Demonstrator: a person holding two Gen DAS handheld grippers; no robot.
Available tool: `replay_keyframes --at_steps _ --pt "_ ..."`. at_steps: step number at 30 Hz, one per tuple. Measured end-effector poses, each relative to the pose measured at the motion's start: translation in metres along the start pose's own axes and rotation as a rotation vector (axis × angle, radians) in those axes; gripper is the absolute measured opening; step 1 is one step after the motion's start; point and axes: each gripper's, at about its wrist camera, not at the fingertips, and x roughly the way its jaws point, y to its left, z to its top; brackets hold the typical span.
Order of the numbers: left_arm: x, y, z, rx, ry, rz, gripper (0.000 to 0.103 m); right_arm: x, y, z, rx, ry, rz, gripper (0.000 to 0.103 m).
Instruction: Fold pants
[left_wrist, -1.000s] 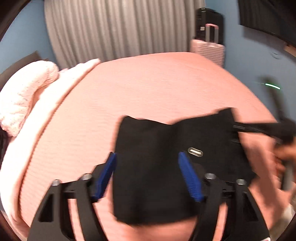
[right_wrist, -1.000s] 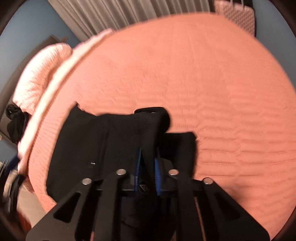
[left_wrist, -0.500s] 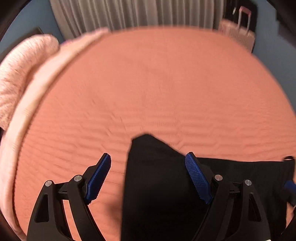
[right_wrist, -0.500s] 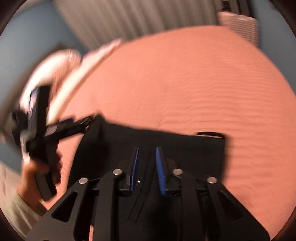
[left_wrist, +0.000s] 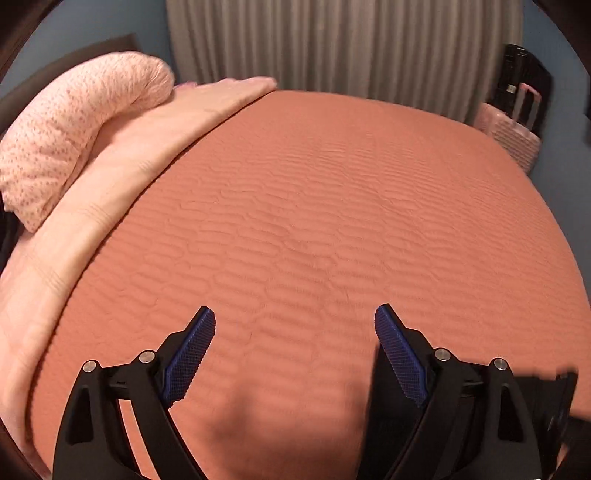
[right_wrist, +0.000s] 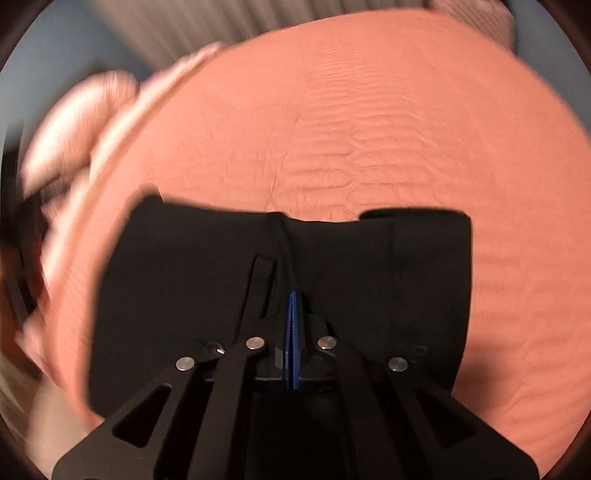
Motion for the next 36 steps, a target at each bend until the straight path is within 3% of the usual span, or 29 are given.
replay_keyframes --at_steps 3,6,7,8,10,13,14,15,16,17,18,19,21,23,24,25,26,27,28,29,31,33,34,35,36 --pt "-0.038 -0.022 -0.05 0.109 0.003 -0.035 0.087 -0.013 0.049 0.037 -0.184 -0.02 0.053 0.005" --pt "-0.054 -0.067 -0.11 0.214 0.03 -0.059 0.087 0.019 0.101 0.084 -0.292 0.074 0.198 0.006" --pt "-0.056 -0.083 -0.129 0.248 0.037 -0.056 0.087 0.043 0.119 0.097 -0.332 0.154 0.236 0.008" --pt "-0.054 -0.095 -0.142 0.285 0.049 -0.072 0.087 0.068 0.134 0.105 -0.374 0.227 0.242 0.009" --pt "-0.048 -0.118 -0.166 0.351 0.093 -0.069 0.087 0.104 0.151 0.105 -0.442 0.305 0.164 0.02" --pt "-0.036 -0.127 -0.182 0.335 0.125 -0.042 0.087 0.141 0.171 0.098 -0.494 0.376 0.131 0.022" --pt "-0.034 -0.123 -0.182 0.308 0.129 -0.059 0.088 0.151 0.18 0.091 -0.576 0.364 0.095 0.02" --pt "-0.031 -0.117 -0.183 0.271 0.145 -0.079 0.091 0.16 0.18 0.093 -0.637 0.36 0.033 0.028" --pt "-0.026 -0.11 -0.181 0.23 0.163 -0.104 0.096 0.164 0.172 0.1 -0.583 0.356 0.044 0.033" --pt "-0.022 -0.105 -0.18 0.212 0.174 -0.115 0.098 0.157 0.168 0.109 -0.521 0.318 0.034 0.032" --pt "-0.02 -0.102 -0.18 0.2 0.183 -0.132 0.098 0.138 0.164 0.119 -0.471 0.198 -0.051 0.034" --pt "-0.017 -0.098 -0.18 0.175 0.195 -0.159 0.098 0.12 0.165 0.12 -0.465 0.139 -0.038 0.034" --pt "-0.016 -0.095 -0.18 0.16 0.201 -0.173 0.098 0.081 0.168 0.108 -0.453 0.078 0.085 0.034" --pt "-0.017 -0.097 -0.181 0.171 0.184 -0.161 0.098 0.048 0.165 0.066 -0.508 0.062 0.109 0.033" --pt "-0.018 -0.098 -0.182 0.168 0.183 -0.156 0.098 0.045 0.158 0.05 -0.535 0.064 0.078 0.033" --pt "-0.017 -0.099 -0.181 0.167 0.186 -0.155 0.098 0.049 0.135 0.029 -0.552 0.067 -0.045 0.032" --pt "-0.017 -0.099 -0.18 0.166 0.192 -0.157 0.098 0.053 0.1 0.016 -0.504 0.072 -0.18 0.032" --pt "-0.02 -0.102 -0.181 0.164 0.201 -0.159 0.098 0.045 0.069 0.012 -0.412 0.055 -0.222 0.03" --pt "-0.022 -0.1 -0.178 0.163 0.214 -0.161 0.098 0.013 0.037 0.009 -0.258 -0.011 -0.197 0.025" --pt "-0.027 -0.1 -0.174 0.163 0.212 -0.145 0.097 -0.012 0.028 0.004 -0.188 -0.067 -0.215 0.024" --pt "-0.037 -0.089 -0.148 0.161 0.159 -0.109 0.095 -0.052 0.034 -0.017 -0.226 -0.144 -0.237 0.027" --pt "-0.047 -0.097 -0.127 0.15 0.118 -0.124 0.097 -0.051 0.042 -0.039 -0.289 -0.095 -0.219 0.025" --pt "-0.049 -0.106 -0.111 0.142 0.09 -0.139 0.097 -0.037 0.036 -0.052 -0.323 -0.048 -0.244 0.025" --pt "-0.047 -0.117 -0.102 0.148 0.078 -0.138 0.097 -0.024 0.016 -0.067 -0.338 -0.009 -0.364 0.024" --pt "-0.042 -0.127 -0.094 0.171 0.073 -0.12 0.097 -0.024 0.002 -0.073 -0.326 -0.03 -0.342 0.023"
